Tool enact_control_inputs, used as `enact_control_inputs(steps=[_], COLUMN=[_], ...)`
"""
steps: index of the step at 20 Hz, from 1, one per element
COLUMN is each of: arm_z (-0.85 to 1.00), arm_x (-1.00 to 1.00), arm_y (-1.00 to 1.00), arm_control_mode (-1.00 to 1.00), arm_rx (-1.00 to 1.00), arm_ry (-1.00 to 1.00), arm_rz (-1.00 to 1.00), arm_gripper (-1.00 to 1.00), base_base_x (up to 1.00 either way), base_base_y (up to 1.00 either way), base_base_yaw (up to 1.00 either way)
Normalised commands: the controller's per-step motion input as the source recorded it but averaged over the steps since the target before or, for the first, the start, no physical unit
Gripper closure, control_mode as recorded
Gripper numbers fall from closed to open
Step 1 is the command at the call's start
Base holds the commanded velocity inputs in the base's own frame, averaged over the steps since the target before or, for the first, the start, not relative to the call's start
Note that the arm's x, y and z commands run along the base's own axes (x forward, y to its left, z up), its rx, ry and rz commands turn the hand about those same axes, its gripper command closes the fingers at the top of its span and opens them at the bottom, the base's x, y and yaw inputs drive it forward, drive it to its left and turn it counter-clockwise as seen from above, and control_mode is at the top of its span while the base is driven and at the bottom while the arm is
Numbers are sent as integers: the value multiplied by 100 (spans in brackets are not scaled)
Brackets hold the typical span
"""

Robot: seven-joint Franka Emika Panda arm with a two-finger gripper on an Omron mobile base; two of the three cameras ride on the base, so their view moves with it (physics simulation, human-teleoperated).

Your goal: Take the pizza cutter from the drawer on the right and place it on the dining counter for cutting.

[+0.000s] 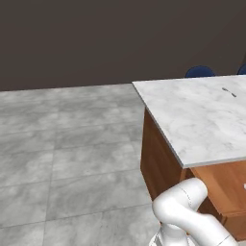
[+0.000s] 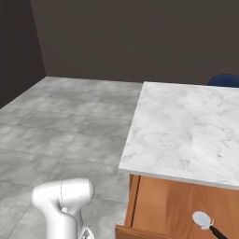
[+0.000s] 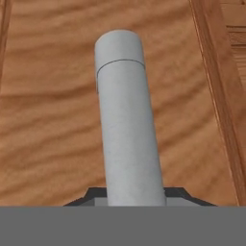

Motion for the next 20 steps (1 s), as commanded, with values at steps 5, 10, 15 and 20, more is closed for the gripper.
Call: enact_control_inputs(steps=[5,10,15,20], arm_z=[-7,-3,0,19], arm_x=[-73,-62,-71,-63], arm_y=[-17,-11,-26,-29], arm_control_mode=[-100,-100,-100,-100], arm_rx=[0,0,0,0], arm_ry=[0,0,0,-3], arm_rz=[0,0,0,0], arm_gripper=[100,-100,-100,-100], base_base_x=[0,0,0,0], base_base_y=[0,0,0,0], base_base_yaw=[0,0,0,0])
